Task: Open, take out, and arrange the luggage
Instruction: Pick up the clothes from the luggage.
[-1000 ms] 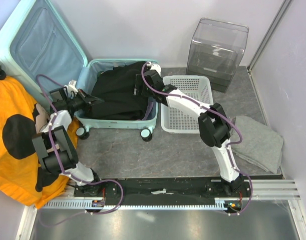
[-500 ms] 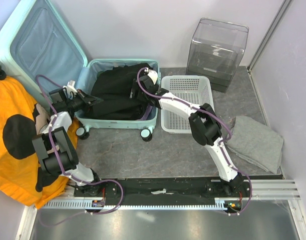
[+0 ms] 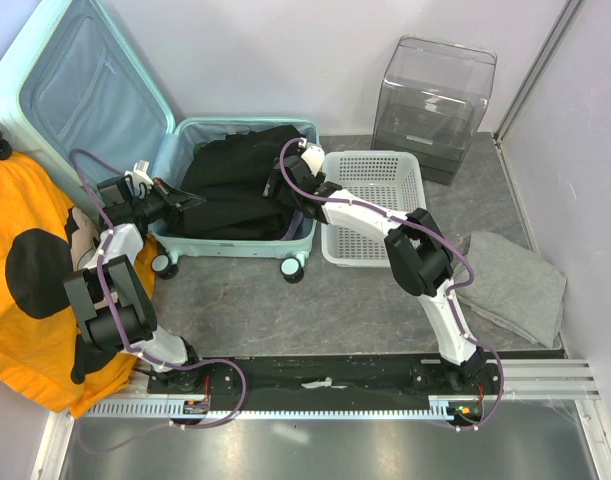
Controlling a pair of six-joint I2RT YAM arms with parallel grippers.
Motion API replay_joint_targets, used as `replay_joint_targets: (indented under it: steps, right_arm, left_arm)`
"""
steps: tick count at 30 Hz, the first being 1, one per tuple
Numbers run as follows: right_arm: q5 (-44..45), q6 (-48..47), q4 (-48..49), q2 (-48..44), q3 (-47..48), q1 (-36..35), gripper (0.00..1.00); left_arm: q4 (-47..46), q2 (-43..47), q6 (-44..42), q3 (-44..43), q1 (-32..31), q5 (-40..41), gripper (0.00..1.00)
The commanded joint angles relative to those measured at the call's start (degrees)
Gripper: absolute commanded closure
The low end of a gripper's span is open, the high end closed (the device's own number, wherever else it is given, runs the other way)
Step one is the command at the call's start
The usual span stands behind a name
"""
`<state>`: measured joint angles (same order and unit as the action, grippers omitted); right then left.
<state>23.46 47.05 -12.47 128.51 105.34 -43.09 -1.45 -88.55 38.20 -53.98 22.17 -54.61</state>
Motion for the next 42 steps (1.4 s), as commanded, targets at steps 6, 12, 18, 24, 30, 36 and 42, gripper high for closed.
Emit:
replay_joint_targets:
  steps: [6,12,18,24,30,36,42]
  right_arm:
    - [2.29,2.96,-8.1,2.01,-0.84,0.46,0.02]
    - [-2.19,7.08,-3.63,2.89,-4.16,0.38,0.02]
    - [-9.31,11.57,6.93,1.92,-10.15,0.55,0.04]
    - [-10.1,11.66,10.62,-0.8,-13.22,0.73,0.22]
    - [-11.42,10.0,18.08,-6.24,-17.88,0.73,0.65]
    - [-14.93,6.57,25.47,-10.47,-20.52,0.73,0.98]
    - [-15.73,3.5,27.85,-14.5,-21.58,0.82,1.0]
  left_arm:
    - [-4.96,3.83,1.71,-0.34,3.58,1.08,0.98]
    - [-4.79,3.83,1.53,-0.25,3.49,1.35,0.98]
    - [-4.7,3.74,1.36,-0.16,3.14,1.44,0.98]
    - [-4.7,4.09,1.44,-0.25,2.7,1.43,0.99]
    - [-4.0,4.44,1.01,-0.43,1.65,1.79,0.98]
    - [-1.72,4.7,-0.93,-1.13,-0.55,3.28,0.99]
    - [0.39,5.23,-2.42,-1.83,-0.73,4.6,0.97]
